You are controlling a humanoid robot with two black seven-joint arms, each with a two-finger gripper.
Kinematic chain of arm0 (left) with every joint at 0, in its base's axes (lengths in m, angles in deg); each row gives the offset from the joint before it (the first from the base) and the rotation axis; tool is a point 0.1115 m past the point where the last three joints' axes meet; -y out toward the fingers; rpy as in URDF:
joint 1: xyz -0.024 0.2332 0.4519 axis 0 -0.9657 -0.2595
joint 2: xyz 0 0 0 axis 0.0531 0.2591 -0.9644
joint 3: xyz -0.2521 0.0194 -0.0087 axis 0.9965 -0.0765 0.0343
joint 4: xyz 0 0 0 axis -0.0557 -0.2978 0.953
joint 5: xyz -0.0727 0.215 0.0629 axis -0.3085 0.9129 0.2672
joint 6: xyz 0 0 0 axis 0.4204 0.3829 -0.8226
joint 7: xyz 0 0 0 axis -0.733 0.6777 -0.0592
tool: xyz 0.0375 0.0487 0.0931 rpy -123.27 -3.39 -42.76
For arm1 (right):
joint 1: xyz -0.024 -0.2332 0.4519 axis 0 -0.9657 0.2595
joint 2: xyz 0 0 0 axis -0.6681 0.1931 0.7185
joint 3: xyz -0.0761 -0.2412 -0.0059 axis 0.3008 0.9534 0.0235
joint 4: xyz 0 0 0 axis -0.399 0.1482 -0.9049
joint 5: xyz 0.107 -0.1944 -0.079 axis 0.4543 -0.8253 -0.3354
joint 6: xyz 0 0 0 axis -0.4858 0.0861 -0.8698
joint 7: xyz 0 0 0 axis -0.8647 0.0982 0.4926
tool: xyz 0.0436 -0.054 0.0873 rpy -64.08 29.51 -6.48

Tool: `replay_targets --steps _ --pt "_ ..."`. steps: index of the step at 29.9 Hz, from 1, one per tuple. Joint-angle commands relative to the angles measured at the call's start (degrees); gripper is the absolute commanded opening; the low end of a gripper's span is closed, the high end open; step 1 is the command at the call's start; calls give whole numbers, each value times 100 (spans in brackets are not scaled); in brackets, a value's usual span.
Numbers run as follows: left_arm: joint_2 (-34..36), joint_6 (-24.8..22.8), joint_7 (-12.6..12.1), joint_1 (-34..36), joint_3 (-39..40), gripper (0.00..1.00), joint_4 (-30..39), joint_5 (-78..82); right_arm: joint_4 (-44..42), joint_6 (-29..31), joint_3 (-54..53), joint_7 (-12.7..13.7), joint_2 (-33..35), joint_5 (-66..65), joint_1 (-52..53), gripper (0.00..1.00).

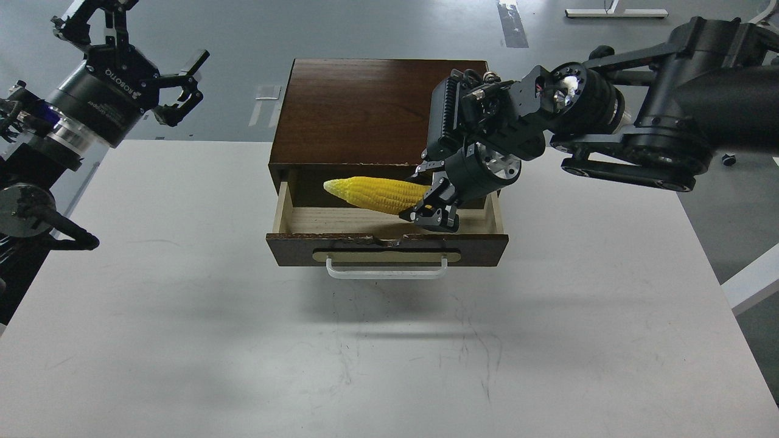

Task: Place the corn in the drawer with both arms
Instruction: 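Release the corn cob into the drawer and raise the right gripper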

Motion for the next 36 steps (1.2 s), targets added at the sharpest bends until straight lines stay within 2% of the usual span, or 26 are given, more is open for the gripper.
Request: replay_targets --steps 1,7,10,17,20,21,25,26,28,36 --pt "0 -9 0 -4 8 98 0 0 23 0 -8 0 17 17 18 58" --pt "0 0 0 -4 17 98 0 0 32 -8 -8 0 60 53 44 66" --pt "0 0 0 -4 87 98 0 0 32 -26 -113 0 183 183 131 66" --pt "-9 9 0 -39 105 98 0 0 -38 -26 -702 0 754 2194 317 70" --pt "-18 9 0 -74 113 98 0 9 -56 -17 -922 0 1202 3074 255 85" --pt "-35 17 0 -74 113 98 -9 9 -56 -17 -1026 0 1464 3572 177 98" --pt "-97 61 0 -170 113 98 -53 9 -91 -61 -1763 0 2168 5391 -901 99" --pt "-97 61 0 -171 113 98 -53 9 -91 -61 -1766 0 2170 5396 -905 99" --pt "-149 70 0 -241 122 98 -70 26 -214 -96 -2553 0 2406 6280 -1858 99" --pt "-228 97 0 -320 122 98 -184 536 -610 -219 -4848 0 2407 7609 -4514 100"
